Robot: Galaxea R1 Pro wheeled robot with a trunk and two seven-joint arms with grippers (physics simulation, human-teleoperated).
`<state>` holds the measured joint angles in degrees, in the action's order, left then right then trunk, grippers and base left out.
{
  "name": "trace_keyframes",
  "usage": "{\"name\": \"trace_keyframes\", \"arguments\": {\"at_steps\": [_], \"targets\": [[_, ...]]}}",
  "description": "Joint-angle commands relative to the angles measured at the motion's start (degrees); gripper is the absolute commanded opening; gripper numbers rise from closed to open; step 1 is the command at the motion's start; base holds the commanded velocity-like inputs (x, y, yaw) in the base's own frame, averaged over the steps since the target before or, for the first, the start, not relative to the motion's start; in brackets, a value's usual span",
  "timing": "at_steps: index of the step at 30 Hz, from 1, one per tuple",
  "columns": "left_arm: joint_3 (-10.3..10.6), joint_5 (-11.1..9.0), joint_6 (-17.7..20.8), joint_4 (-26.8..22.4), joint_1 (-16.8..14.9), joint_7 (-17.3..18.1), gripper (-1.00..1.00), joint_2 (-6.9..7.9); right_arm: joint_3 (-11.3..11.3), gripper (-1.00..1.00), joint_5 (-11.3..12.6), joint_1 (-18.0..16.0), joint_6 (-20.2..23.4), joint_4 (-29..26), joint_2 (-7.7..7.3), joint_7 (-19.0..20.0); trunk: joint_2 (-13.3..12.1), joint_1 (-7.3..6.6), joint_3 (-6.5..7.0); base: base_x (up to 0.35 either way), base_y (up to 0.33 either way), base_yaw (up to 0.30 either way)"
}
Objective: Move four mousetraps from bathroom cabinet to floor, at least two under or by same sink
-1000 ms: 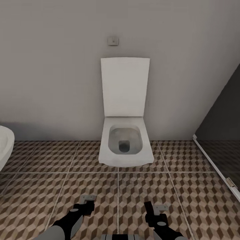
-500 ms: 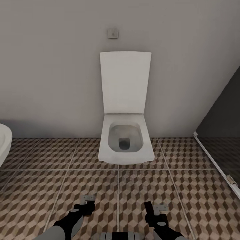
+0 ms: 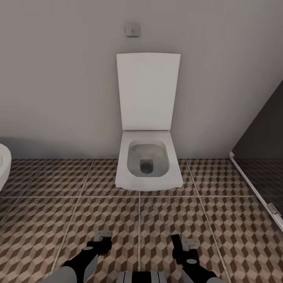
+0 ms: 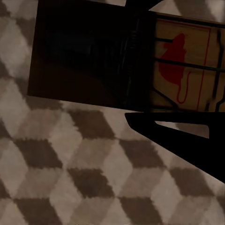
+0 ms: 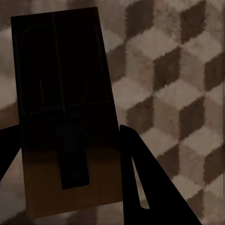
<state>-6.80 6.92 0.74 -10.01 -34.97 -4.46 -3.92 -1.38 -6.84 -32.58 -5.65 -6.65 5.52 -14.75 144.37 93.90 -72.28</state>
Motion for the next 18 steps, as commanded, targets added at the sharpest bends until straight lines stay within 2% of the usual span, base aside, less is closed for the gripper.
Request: {"name": "trace_keyframes", "arguments": {"at_steps": [1,18], "targets": [[-0.4,0.72,0.09,-0.03,-0.01,-0.37,-1.0,-0.04,-0.17,-1.0,-0.38,-0.03,-0.14,-0.13,-0.01,-0.28,0.01,-0.01,-0.04,0.0,0.0,0.0],[-0.4,0.71,0.14,0.07,-0.03,-0.45,-1.0,-0.04,-0.2,-1.0,-0.37,-0.05,-0.15,-0.45,-0.07,-0.28,0.23,0.4,-3.58,0.0,0.0,0.0]]}}
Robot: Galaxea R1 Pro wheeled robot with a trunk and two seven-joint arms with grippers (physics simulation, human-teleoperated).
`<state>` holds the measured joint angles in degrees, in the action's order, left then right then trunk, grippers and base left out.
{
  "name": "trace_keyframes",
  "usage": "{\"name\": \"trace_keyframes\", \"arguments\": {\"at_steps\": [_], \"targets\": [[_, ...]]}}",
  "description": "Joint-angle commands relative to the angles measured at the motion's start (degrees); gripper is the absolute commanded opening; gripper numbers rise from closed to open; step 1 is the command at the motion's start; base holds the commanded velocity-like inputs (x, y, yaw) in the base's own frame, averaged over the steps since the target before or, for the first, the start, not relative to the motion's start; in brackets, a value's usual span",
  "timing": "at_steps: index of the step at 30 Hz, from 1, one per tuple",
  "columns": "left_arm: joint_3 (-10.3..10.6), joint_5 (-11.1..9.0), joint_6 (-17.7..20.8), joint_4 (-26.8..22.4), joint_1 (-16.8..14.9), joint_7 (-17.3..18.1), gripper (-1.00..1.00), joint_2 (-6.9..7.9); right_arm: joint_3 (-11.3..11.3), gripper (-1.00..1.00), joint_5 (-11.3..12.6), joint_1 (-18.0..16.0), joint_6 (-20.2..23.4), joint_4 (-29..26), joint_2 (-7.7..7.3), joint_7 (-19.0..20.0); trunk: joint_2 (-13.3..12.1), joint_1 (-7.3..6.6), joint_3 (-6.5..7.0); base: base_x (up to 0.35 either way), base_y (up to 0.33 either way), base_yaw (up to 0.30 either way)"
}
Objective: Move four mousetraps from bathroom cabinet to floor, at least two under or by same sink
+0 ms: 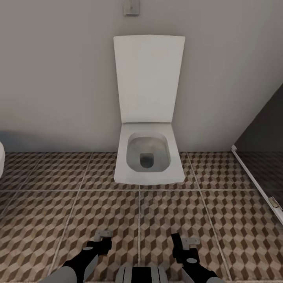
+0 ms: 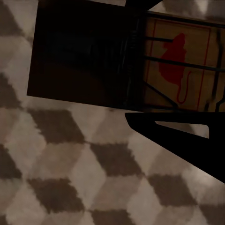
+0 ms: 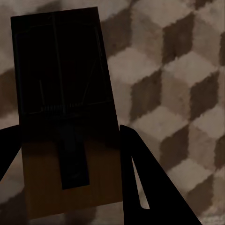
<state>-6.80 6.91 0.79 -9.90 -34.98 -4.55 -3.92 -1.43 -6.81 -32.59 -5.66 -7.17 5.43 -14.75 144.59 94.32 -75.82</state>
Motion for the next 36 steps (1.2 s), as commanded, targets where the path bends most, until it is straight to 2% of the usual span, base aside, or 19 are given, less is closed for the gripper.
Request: {"name": "trace_keyframes", "arguments": {"at_steps": [1,9,16,36], "targets": [[-0.4,0.73,0.09,-0.06,-0.01,-0.37,-1.0,-0.04,-0.15,-1.0,-0.4,-0.03,-0.14,0.06,0.02,-0.28,0.02,-0.01,-0.04,0.0,0.0,0.0],[-0.4,0.74,0.0,-0.09,-0.02,-0.33,-1.0,-0.04,-0.13,-1.0,-0.39,-0.03,-0.14,0.05,0.03,-0.28,0.02,-0.01,-0.04,0.0,0.0,0.0],[-0.4,0.74,0.0,-0.04,-0.02,-0.33,-1.0,-0.04,-0.12,-1.0,-0.39,-0.01,-0.14,0.05,0.02,-0.28,0.11,0.17,-1.59,0.0,0.0,0.0],[-0.34,0.94,0.0,-0.04,-0.01,-0.29,-1.0,-0.03,-0.13,-1.0,-0.39,-0.01,-0.2,0.05,0.02,-0.21,0.11,0.17,-1.59,0.0,0.0,0.0]]}}
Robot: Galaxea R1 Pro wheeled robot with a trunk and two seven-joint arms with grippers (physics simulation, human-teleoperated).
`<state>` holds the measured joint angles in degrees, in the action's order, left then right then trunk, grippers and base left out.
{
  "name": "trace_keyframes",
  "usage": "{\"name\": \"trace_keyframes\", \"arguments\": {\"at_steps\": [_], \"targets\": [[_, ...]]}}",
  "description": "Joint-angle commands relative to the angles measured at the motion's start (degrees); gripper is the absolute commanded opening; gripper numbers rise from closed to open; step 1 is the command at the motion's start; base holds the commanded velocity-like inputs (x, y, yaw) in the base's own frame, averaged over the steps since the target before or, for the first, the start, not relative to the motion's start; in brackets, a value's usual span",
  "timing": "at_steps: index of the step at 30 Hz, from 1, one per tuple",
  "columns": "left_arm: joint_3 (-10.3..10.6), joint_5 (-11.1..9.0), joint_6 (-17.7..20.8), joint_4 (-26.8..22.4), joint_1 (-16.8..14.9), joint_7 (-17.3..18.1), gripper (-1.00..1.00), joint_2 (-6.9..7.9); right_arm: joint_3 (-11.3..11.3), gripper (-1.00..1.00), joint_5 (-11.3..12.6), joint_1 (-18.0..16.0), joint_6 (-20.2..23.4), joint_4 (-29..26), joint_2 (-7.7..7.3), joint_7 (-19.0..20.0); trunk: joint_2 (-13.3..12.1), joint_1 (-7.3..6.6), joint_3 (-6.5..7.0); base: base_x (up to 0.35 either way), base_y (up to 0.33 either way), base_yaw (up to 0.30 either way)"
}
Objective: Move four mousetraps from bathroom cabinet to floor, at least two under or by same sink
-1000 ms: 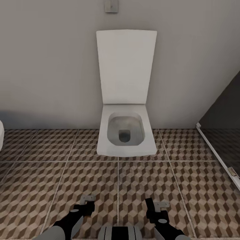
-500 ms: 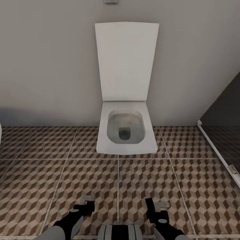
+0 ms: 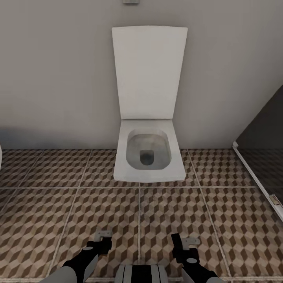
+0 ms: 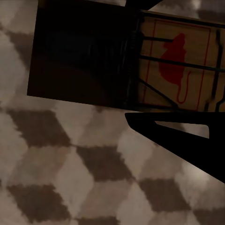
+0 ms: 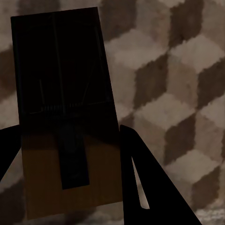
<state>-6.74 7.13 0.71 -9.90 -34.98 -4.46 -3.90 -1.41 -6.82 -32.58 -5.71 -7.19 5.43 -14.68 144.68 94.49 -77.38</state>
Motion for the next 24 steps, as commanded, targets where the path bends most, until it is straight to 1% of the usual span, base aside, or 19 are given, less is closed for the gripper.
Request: {"name": "trace_keyframes", "arguments": {"at_steps": [1,24], "targets": [[-0.4,0.74,0.08,-0.04,-0.01,-0.37,-1.0,-0.05,-0.16,-1.0,-0.39,-0.03,-0.14,0.07,0.02,-0.28,0.01,-0.01,-0.03,0.0,0.0,0.0],[-0.35,0.78,0.0,-0.04,-0.02,-0.41,-1.0,-0.05,-0.26,-1.0,-0.39,-0.03,-0.06,0.07,-0.2,-0.19,0.01,-0.01,-0.03,0.0,0.0,0.0]]}}
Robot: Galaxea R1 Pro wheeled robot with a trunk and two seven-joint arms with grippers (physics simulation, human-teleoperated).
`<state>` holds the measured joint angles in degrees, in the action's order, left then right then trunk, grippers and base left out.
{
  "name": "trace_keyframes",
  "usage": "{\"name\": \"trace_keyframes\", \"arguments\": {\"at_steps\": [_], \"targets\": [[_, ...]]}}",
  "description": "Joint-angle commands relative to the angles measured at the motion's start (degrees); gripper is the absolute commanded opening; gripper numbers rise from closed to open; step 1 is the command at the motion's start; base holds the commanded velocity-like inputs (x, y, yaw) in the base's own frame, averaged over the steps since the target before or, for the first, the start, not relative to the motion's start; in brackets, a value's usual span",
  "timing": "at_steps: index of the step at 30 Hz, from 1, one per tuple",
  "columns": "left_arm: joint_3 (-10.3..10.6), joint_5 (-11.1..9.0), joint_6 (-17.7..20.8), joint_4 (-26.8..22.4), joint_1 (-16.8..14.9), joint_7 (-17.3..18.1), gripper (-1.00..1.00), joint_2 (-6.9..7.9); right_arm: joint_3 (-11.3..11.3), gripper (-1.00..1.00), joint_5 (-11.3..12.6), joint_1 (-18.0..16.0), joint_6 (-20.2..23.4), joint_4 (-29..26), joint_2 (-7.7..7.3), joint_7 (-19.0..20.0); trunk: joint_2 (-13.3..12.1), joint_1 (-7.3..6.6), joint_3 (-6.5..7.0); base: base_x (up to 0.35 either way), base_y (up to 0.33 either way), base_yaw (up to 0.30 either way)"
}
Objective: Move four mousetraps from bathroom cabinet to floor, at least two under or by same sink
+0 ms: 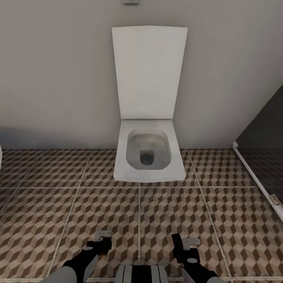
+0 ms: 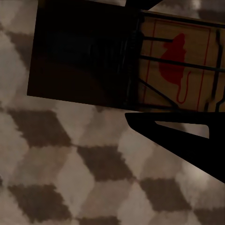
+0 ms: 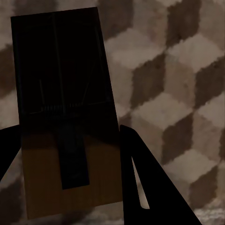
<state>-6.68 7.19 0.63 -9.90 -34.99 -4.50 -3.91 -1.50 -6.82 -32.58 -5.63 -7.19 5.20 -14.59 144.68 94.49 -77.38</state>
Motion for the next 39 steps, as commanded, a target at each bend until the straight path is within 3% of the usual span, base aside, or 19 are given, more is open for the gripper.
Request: {"name": "trace_keyframes", "arguments": {"at_steps": [1,14,39], "targets": [[-0.41,0.72,0.09,-0.03,-0.01,-0.38,-1.0,-0.06,-0.17,-1.0,-0.39,-0.05,-0.13,0.07,0.03,-0.27,0.01,-0.01,-0.04,0.0,0.0,0.0],[-0.43,0.61,0.16,-0.12,0.0,-0.17,-1.0,-0.05,-0.09,-1.0,-0.39,-0.03,-0.16,0.07,0.04,-0.28,0.01,-0.01,-0.04,0.0,0.0,0.0],[-0.44,0.48,0.16,-0.05,0.0,-0.33,-1.0,-0.04,0.01,-1.0,-0.47,-0.03,-1.1,0.07,0.06,-0.35,0.35,0.63,-5.57,0.0,0.0,0.0]]}}
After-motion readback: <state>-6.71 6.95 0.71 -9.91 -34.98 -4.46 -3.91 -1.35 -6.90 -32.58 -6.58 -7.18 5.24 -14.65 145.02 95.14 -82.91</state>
